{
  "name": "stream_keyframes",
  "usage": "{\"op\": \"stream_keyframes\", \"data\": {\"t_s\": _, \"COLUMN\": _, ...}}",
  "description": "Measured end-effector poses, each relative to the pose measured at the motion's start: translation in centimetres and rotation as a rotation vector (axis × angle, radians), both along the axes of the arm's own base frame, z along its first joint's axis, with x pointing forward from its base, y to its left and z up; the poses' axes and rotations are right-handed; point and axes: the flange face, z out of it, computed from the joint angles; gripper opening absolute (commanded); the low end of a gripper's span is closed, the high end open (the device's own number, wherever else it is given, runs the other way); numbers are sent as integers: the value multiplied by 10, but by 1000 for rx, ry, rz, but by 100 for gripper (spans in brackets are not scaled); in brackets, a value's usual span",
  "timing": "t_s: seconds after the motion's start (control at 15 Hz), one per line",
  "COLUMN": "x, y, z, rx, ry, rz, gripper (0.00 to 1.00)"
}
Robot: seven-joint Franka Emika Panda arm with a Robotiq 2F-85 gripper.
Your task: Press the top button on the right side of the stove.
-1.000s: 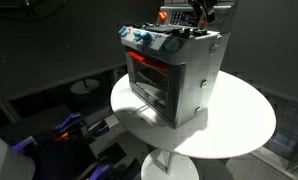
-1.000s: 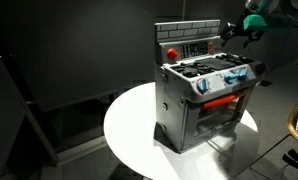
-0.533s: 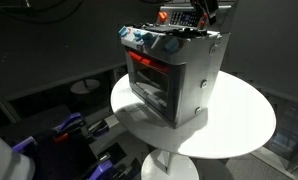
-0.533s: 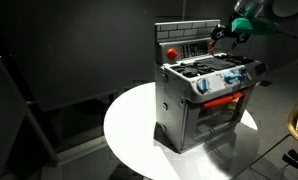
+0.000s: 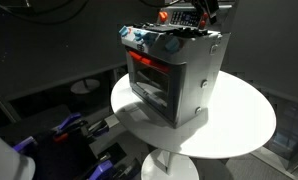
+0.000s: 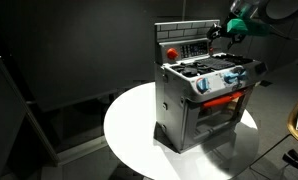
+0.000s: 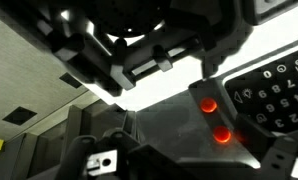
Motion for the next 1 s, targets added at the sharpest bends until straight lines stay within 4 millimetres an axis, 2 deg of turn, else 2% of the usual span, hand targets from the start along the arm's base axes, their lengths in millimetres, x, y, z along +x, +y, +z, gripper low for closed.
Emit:
{"op": "stream_keyframes", "data": {"t_s": 0.53, "x": 0, "y": 0, "z": 0, "rx": 18, "ry": 8, "rz": -16, "gripper": 100}}
{"op": "stream_keyframes", "data": {"t_s": 1.0, "x": -10, "y": -3, "z": 8, "rx": 48, "ry": 85, "rz": -70, "gripper": 100}}
